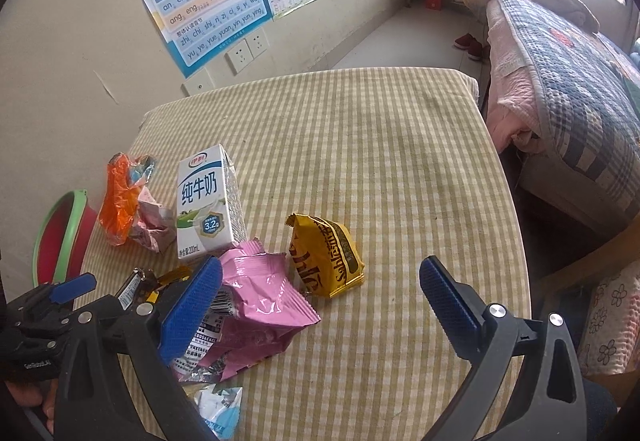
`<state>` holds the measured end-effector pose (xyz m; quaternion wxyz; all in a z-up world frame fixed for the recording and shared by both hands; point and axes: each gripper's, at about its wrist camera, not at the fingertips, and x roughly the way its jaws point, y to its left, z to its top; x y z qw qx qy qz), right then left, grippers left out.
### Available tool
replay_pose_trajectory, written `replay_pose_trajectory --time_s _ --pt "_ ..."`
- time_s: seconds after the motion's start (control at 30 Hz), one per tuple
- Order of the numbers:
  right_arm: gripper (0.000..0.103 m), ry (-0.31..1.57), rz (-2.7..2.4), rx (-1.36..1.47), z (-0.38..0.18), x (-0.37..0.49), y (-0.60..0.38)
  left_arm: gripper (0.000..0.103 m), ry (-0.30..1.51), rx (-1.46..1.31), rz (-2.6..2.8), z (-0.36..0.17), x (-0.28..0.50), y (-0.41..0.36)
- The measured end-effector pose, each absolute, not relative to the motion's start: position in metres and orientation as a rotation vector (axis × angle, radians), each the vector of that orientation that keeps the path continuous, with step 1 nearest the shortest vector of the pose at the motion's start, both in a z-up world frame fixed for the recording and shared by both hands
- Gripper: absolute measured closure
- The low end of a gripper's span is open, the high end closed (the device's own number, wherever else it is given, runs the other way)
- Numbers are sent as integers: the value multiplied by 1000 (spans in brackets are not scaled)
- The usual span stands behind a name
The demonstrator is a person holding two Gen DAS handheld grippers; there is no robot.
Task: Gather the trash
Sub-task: 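Grasp the brown chocolate wrapper with the left tool while the right tool grasps the yellow wrapper, then carry the brown and yellow wrappers over the red bucket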
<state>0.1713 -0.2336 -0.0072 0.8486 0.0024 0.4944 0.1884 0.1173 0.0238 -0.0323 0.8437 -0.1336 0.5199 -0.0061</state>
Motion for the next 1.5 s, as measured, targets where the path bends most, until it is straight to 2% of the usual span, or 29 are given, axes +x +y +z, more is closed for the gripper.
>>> replay_pose_trajectory --time_s 0.2,0.27,0.37,0.43,0.6,0.63,0.7,0.8,1.5 --pt "9 1072 405 4 -23 184 -229 32 1134 -308 -21 -48 126 30" --pt "13 1085 409 7 -29 188 -227 35 1150 -328 -35 -54 127 32" --pt "15 1107 413 15 -37 192 -226 46 1164 -343 -48 -59 127 33" --pt "22 1115 407 29 -40 194 -229 52 1159 -359 -63 -60 126 34" --pt "46 1148 391 47 -48 198 -233 69 1142 -335 -81 -53 126 29" --pt "56 1158 393 44 -50 198 -234 70 1140 -327 -82 -51 126 27" --pt "63 1174 396 47 -53 198 -233 71 1138 -317 -80 -50 126 26" --pt "66 1163 403 43 -48 195 -233 71 1128 -298 -73 -45 124 25" --pt "66 1014 421 -19 18 160 -225 71 993 -256 -40 16 93 29"
